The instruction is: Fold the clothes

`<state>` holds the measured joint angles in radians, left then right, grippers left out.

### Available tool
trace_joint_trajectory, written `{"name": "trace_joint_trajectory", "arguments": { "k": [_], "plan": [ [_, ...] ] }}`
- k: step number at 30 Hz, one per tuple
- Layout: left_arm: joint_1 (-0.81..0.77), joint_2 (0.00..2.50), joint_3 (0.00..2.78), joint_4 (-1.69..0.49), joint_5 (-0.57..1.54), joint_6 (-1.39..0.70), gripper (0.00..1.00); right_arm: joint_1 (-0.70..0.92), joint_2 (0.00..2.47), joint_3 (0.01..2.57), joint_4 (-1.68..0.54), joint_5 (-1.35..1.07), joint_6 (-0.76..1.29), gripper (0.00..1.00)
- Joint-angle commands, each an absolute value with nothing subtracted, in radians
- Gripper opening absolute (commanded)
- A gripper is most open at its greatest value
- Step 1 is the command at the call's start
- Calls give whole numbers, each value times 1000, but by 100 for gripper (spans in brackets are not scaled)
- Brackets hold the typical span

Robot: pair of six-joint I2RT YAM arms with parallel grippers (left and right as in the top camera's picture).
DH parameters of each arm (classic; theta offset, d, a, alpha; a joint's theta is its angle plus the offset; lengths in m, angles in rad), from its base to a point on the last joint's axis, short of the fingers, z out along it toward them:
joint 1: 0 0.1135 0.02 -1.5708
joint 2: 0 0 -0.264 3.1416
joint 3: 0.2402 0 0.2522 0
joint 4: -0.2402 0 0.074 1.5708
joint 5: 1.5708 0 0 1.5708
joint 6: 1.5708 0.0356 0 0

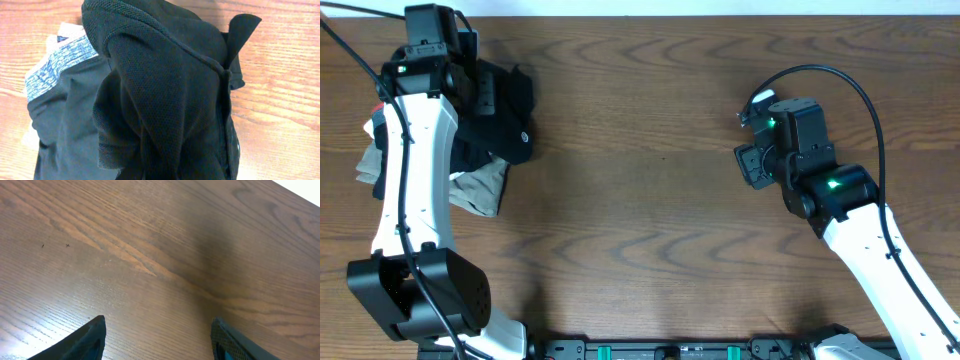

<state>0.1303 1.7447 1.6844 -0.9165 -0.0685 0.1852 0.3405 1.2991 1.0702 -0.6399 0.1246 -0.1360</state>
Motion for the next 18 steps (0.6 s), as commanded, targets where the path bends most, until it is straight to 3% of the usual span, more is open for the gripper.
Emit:
{"name": "trace_joint_trajectory", "arguments": {
  "k": [1, 18],
  "plan": [
    [137, 1732, 1713, -907, -88, 202, 6, 334, 1289, 1074, -644, 128, -128, 65],
    [137, 1732, 1713, -915, 13, 202, 6, 334, 1289, 1074, -643, 128, -128, 66]
  ]
}}
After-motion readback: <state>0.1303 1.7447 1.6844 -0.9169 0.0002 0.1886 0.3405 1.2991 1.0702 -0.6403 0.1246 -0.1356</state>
